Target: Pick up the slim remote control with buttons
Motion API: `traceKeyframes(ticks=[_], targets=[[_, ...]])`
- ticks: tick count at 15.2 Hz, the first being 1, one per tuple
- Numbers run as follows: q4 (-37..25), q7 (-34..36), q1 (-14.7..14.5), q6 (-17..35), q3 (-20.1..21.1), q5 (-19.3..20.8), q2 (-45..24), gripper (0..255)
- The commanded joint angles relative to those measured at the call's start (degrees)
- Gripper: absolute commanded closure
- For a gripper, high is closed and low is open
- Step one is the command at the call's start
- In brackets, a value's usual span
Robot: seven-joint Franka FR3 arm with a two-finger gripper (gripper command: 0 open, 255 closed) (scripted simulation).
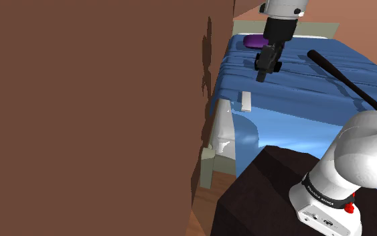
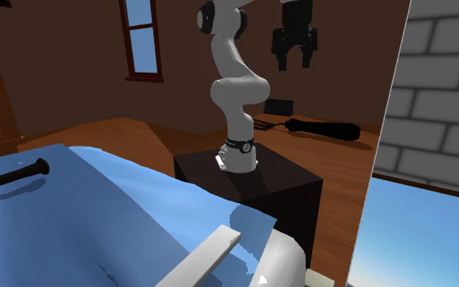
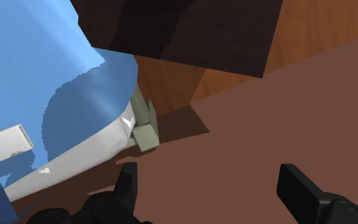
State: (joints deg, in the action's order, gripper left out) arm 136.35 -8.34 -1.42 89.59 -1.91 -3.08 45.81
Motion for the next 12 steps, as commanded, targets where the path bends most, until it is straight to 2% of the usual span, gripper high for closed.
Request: traceKeyframes(ticks=[1, 12], targets=[[0.0, 0.0, 0.0, 0.0, 0.0, 0.0, 0.0, 0], [1.5, 6.4, 6.2, 18.5, -2.8, 2.4, -16.8, 0]])
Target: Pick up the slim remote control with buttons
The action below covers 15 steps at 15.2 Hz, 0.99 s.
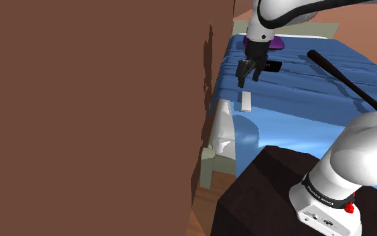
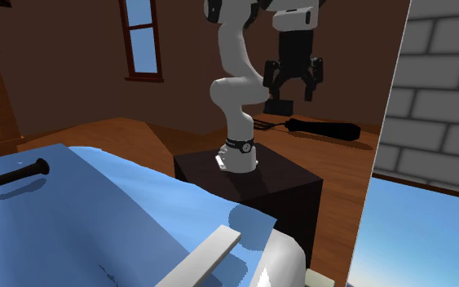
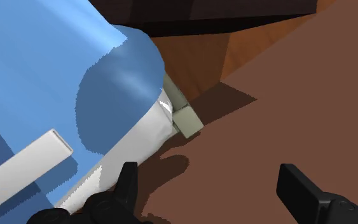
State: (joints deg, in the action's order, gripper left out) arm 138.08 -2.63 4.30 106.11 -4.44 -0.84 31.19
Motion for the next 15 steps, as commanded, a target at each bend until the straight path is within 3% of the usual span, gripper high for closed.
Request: traceKeyframes(ticks=[1, 15], targets=[[-0.5, 1.2, 1.1, 3.5, -0.6, 0.3, -3.9, 0], [-8.5, 8.3, 7.5, 20.8, -6.3, 0.4, -28.8, 0]])
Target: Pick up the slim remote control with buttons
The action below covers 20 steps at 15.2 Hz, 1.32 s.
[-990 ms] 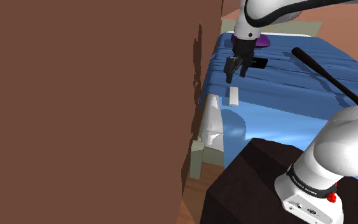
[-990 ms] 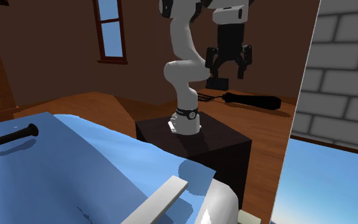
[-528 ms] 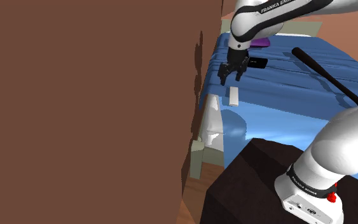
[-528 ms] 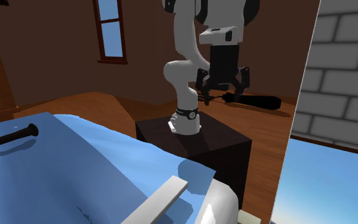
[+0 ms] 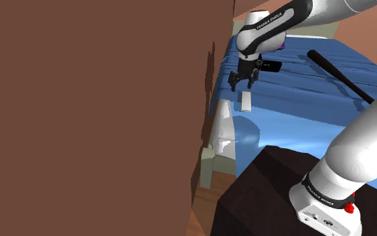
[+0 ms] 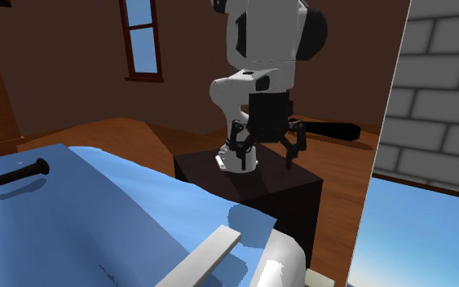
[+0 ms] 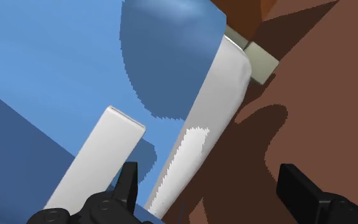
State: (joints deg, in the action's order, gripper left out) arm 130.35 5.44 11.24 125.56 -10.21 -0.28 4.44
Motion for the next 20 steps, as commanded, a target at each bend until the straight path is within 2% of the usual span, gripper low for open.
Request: traceKeyframes(ticks=[1, 14, 20], targets=[[-1.6, 0.7, 0.9, 2.2, -1.0, -0.4, -3.8, 0], [-15.8, 4.5, 7.7, 10.2, -5.6, -6.5, -26.4, 0], [-15.6, 3.9, 8.3, 13.3, -5.0, -7.6, -29.4, 0]])
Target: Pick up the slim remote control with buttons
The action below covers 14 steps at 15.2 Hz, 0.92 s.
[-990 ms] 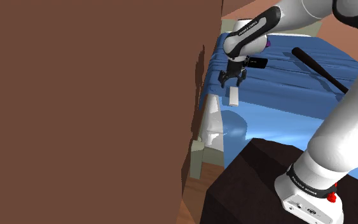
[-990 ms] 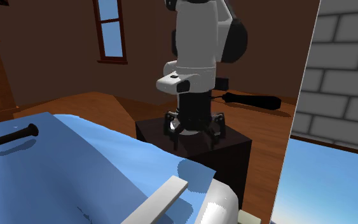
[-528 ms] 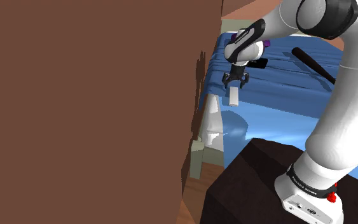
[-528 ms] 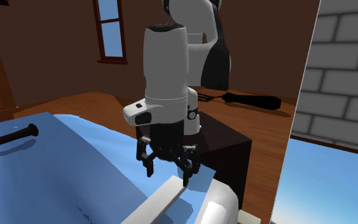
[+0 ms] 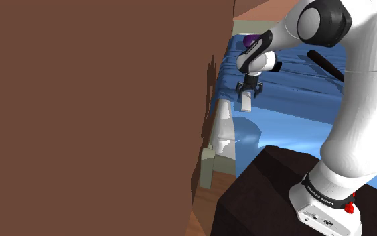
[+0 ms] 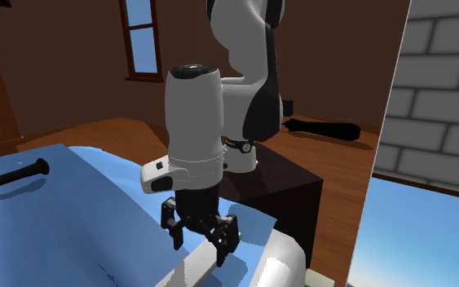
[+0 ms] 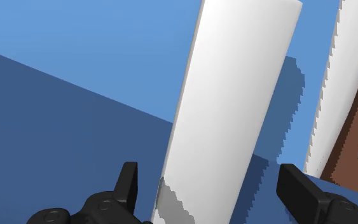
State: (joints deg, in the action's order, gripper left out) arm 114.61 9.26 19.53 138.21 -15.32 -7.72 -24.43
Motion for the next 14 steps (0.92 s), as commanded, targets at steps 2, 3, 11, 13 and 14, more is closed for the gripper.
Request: traceKeyframes(ticks=[2, 3, 11, 13, 14], targets=[[0.2, -0.3, 0.2, 2.1, 0.5, -0.7, -2.0, 0], [0.2, -0.3, 0.2, 2.1, 0.5, -0.7, -1.9, 0], [0.2, -0.3, 0.3, 2.1, 0.5, -0.7, -1.9, 255], [0.2, -0.3, 0.3, 2.1, 0.5, -0.7, -1.9, 255], [0.2, -0.3, 0.2, 2.1, 0.5, -0.7, -2.0, 255]])
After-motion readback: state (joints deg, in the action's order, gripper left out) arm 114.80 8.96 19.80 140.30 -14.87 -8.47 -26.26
